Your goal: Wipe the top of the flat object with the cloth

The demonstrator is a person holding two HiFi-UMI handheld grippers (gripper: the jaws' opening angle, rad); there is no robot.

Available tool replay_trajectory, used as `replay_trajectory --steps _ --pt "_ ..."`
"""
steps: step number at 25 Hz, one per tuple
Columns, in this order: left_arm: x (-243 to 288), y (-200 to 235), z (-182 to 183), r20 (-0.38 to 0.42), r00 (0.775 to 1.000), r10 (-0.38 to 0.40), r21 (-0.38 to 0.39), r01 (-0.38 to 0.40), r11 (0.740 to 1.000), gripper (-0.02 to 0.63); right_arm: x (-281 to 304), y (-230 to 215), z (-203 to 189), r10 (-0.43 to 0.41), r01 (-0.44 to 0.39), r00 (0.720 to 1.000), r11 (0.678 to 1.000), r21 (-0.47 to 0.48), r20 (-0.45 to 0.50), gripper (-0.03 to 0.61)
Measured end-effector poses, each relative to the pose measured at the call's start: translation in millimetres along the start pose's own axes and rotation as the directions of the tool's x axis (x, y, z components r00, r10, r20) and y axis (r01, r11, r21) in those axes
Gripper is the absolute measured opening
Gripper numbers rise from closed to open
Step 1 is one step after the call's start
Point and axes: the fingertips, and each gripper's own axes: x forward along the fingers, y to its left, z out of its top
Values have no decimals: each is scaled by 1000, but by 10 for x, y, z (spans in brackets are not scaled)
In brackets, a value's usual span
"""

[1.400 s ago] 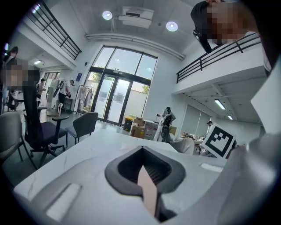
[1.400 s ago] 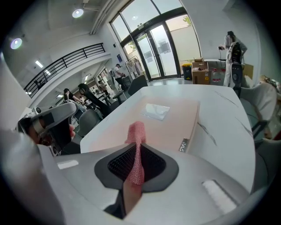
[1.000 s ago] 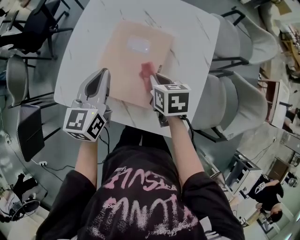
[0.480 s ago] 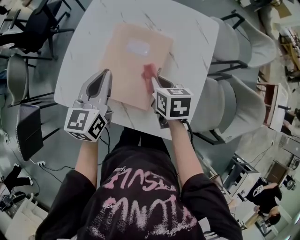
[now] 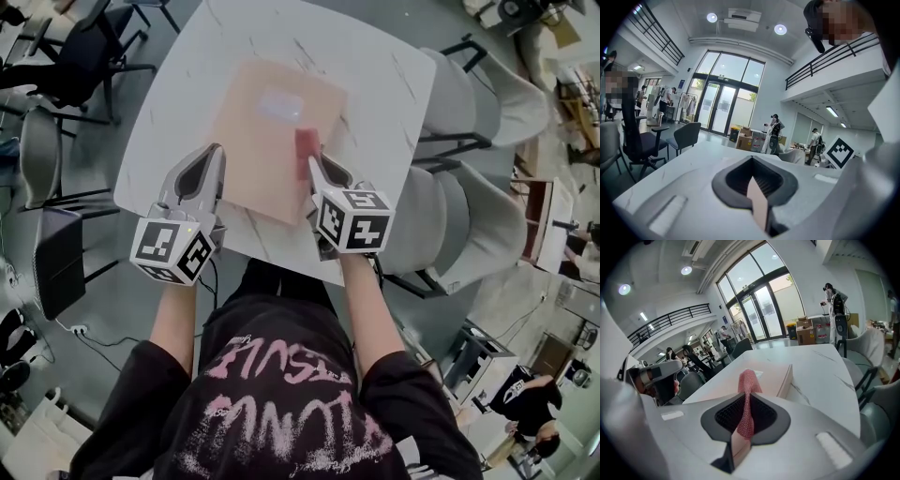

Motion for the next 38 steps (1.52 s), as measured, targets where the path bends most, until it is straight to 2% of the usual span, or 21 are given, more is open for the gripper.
replay_trajectory --steps 4,15,25,38 --pt "-38 -4 21 0 1000 0 8 0 1000 0 -40 22 79 -12 14 999 999 -36 46 52" --pt "-80 -66 103 6 1000 -2 15 2 1000 0 -193 75 183 10 -5 989 999 -33 147 52" --pt "-152 -143 185 -2 1000 14 15 -14 1000 0 -375 83 244 11 -3 983 999 -44 182 52" --pt "-147 -190 300 11 1000 -1 33 1 999 0 -545 96 438 1 18 966 997 -71 259 51"
